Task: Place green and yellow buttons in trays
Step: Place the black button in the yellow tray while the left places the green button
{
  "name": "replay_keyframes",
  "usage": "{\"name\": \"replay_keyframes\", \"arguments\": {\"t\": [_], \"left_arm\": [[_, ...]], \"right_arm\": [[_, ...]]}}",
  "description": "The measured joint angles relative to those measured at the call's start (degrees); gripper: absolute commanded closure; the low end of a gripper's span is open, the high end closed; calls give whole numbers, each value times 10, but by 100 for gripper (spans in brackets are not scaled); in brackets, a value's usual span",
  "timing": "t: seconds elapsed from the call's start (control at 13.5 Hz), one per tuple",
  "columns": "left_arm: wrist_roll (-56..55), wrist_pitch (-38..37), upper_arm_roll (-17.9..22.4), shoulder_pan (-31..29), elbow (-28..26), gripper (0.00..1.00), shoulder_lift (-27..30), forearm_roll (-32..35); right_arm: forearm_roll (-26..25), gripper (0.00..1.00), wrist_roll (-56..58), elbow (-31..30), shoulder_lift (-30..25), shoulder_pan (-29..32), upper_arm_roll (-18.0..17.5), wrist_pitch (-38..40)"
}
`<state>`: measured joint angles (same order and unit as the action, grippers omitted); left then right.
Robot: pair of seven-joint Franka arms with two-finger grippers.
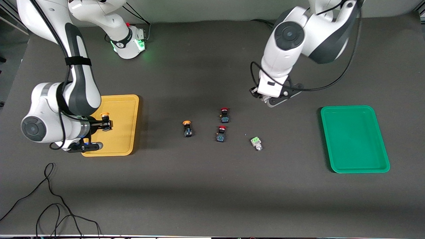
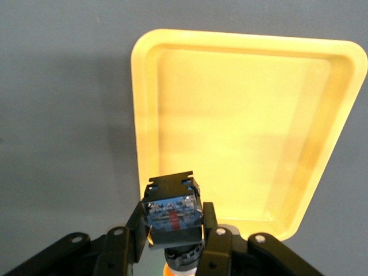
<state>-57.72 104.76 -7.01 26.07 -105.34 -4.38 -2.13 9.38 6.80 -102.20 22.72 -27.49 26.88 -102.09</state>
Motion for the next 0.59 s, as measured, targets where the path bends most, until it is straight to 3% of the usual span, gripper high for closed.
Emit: {"name": "replay_keyframes", "arguments": {"t": [0.3, 0.59], "left_arm": [[273, -61, 10, -163, 11, 82, 0, -1], [512, -64, 14, -326, 10, 82, -8, 27]], "right_arm": [[-5, 100, 22, -95, 2, -3, 0, -128], [-6, 100, 33, -171, 8, -3, 0, -236]]}}
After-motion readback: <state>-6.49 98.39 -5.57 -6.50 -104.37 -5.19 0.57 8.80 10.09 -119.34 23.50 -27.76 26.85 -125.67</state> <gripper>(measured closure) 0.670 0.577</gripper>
